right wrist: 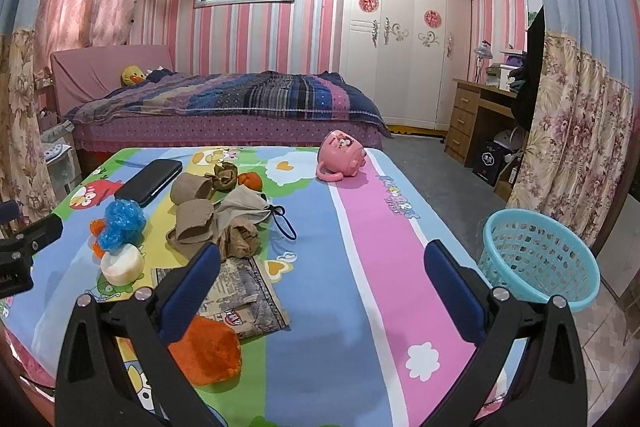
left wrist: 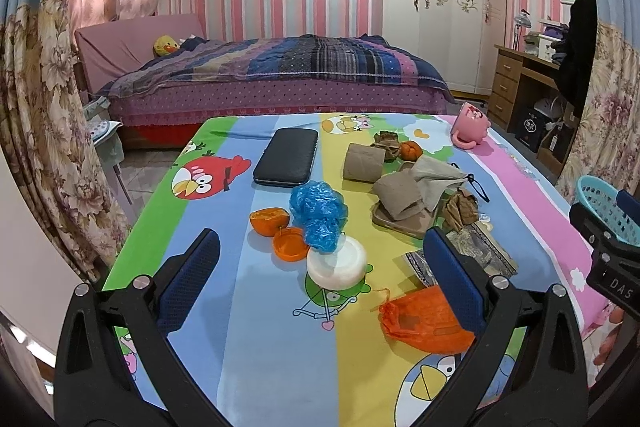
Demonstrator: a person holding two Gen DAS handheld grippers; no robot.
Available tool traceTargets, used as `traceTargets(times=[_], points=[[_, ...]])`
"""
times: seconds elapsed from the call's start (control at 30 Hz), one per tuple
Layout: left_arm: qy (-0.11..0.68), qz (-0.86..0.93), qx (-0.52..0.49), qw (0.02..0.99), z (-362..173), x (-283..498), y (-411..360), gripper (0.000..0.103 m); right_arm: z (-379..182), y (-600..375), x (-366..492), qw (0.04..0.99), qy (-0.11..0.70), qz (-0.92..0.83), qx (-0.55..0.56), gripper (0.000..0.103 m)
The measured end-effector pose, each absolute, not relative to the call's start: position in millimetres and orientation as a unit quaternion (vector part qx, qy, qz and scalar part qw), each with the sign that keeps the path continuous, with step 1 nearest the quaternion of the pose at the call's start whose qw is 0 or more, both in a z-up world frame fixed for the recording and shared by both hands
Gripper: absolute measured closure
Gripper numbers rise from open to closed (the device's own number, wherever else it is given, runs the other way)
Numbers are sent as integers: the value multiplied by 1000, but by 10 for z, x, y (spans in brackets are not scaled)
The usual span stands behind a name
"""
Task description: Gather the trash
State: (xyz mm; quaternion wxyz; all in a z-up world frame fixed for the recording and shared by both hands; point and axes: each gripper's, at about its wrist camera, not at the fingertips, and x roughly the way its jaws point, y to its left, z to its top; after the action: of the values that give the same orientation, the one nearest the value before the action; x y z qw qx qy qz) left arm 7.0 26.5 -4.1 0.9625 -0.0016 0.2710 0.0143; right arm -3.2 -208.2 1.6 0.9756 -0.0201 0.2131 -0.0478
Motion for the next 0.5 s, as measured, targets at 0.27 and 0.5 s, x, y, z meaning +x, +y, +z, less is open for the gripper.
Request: traceTargets(times=[0.27, 0.5], points=[[271, 25, -5, 962, -25, 98, 396, 5, -24, -2081, 4, 976, 215, -28, -10, 4], [277, 30, -21, 960, -10, 123, 605, 5, -163, -1946, 55, 969, 245, -19, -35, 4]])
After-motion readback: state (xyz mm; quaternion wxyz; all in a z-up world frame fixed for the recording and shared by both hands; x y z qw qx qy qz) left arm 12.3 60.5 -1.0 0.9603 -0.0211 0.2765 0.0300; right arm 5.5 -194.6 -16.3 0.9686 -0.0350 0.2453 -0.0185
